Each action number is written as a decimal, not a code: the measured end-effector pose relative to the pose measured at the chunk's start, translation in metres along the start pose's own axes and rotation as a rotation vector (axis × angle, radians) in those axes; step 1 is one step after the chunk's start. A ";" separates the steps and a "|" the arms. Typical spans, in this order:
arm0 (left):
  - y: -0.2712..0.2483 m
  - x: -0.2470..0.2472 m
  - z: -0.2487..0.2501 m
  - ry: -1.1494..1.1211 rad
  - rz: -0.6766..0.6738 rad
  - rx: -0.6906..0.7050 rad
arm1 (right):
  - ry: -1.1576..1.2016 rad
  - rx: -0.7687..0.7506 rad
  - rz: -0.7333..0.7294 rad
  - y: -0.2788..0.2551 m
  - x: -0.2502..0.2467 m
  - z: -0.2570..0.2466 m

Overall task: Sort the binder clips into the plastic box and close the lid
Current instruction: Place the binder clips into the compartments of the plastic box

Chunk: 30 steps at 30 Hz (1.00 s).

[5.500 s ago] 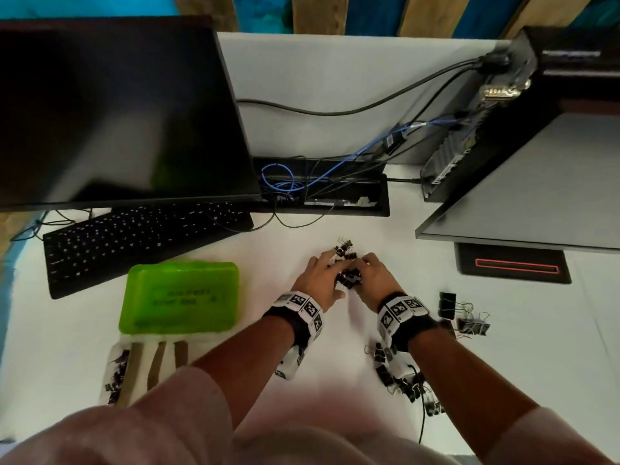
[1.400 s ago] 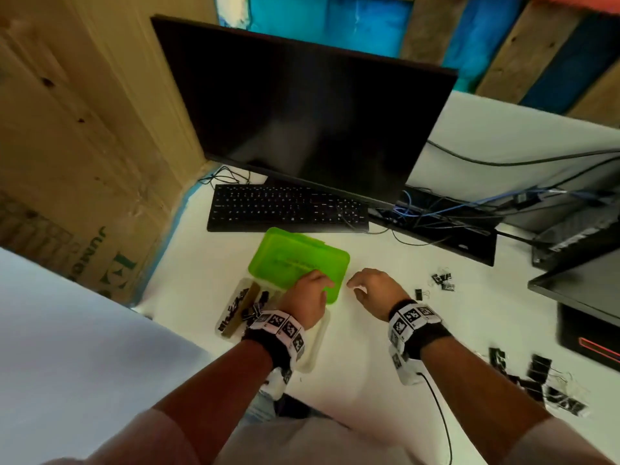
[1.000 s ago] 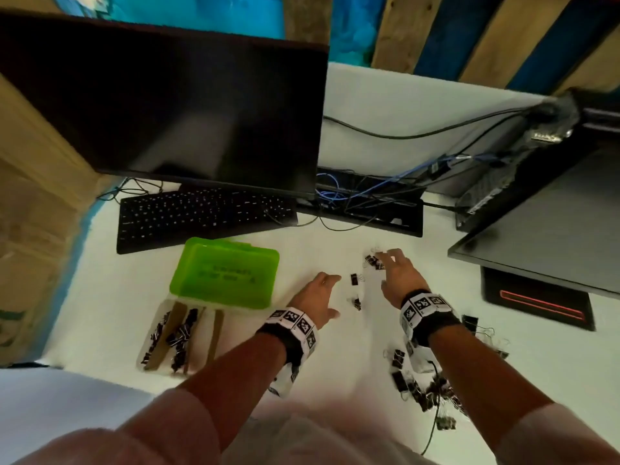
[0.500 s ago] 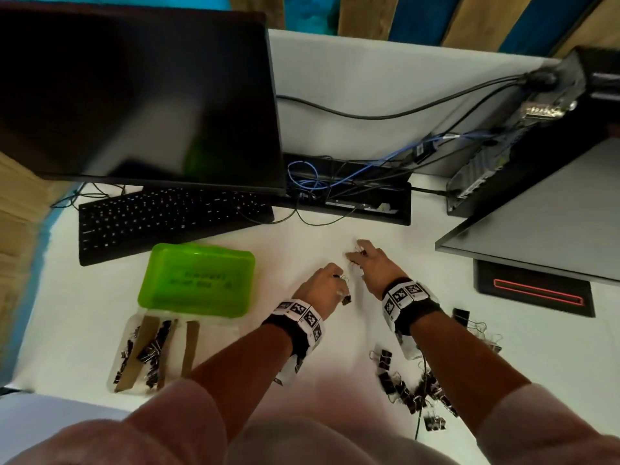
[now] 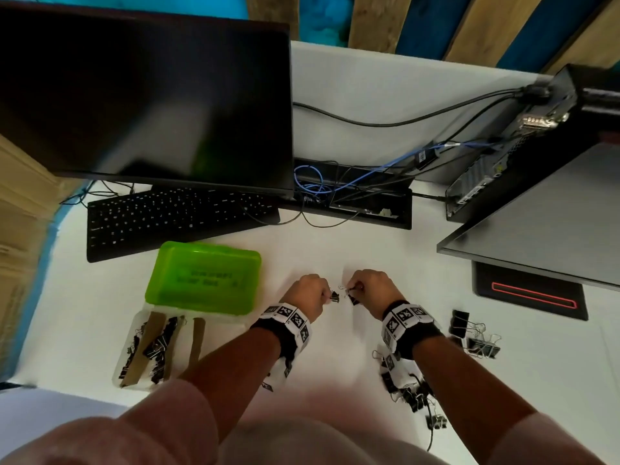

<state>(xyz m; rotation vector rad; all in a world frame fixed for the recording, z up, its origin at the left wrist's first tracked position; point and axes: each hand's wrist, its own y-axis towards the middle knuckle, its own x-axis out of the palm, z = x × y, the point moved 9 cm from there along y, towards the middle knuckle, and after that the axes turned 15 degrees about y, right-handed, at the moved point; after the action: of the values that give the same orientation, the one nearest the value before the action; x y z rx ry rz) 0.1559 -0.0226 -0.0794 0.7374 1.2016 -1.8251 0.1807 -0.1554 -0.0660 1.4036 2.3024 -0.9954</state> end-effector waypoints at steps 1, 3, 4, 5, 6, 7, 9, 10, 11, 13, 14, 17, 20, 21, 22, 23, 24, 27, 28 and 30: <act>-0.004 -0.002 -0.002 -0.007 0.008 -0.005 | -0.024 0.006 -0.009 -0.003 0.002 0.000; -0.012 -0.005 -0.007 -0.018 0.028 -0.012 | -0.105 0.012 -0.044 -0.007 0.009 -0.003; -0.016 -0.006 -0.009 -0.021 0.032 -0.018 | -0.151 0.005 -0.079 -0.009 0.015 -0.005; -0.022 -0.008 -0.011 -0.023 0.034 -0.025 | -0.207 -0.006 -0.125 -0.010 0.022 -0.008; -0.027 -0.009 -0.013 -0.024 0.039 -0.030 | -0.270 -0.016 -0.168 -0.012 0.029 -0.010; -0.032 -0.011 -0.015 -0.029 0.048 -0.035 | -0.327 -0.023 -0.204 -0.012 0.036 -0.012; -0.044 -0.013 -0.020 -0.057 0.074 -0.046 | -0.381 -0.020 -0.238 -0.014 0.045 -0.015; -0.050 -0.014 -0.023 -0.069 0.094 -0.052 | -0.378 -0.014 -0.240 -0.016 0.049 -0.019; -0.057 -0.017 -0.026 -0.075 0.119 -0.059 | -0.366 -0.016 -0.233 -0.017 0.051 -0.024; -0.070 -0.024 -0.034 -0.096 0.181 -0.078 | -0.328 -0.048 -0.204 -0.019 0.056 -0.039; -0.076 -0.028 -0.039 -0.111 0.218 -0.082 | -0.301 -0.076 -0.186 -0.018 0.057 -0.051; -0.098 -0.046 -0.056 -0.155 0.323 -0.095 | -0.195 -0.200 -0.140 -0.017 0.067 -0.099; -0.125 -0.068 -0.085 -0.237 0.450 -0.148 | -0.114 -0.349 -0.126 -0.017 0.084 -0.151; -0.137 -0.077 -0.095 -0.235 0.480 -0.173 | -0.089 -0.388 -0.128 -0.017 0.092 -0.167; -0.149 -0.085 -0.106 -0.229 0.514 -0.192 | -0.068 -0.423 -0.134 -0.018 0.100 -0.181; -0.162 -0.091 -0.118 -0.226 0.543 -0.210 | -0.058 -0.452 -0.144 -0.018 0.109 -0.195; -0.175 -0.097 -0.130 -0.221 0.573 -0.230 | -0.058 -0.475 -0.157 -0.018 0.119 -0.207; -0.214 -0.100 -0.172 -0.167 0.583 -0.375 | -0.065 -0.547 -0.223 -0.023 0.157 -0.239; -0.226 -0.094 -0.187 -0.181 0.570 -0.429 | -0.075 -0.572 -0.248 -0.025 0.171 -0.247; -0.250 -0.082 -0.214 -0.226 0.548 -0.511 | -0.113 -0.601 -0.296 -0.028 0.200 -0.261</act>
<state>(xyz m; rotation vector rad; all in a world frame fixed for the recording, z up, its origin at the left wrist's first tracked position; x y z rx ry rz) -0.0120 0.2556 0.0197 0.4836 1.1110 -1.0585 0.0892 0.1476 0.0266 0.7646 2.4688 -0.3670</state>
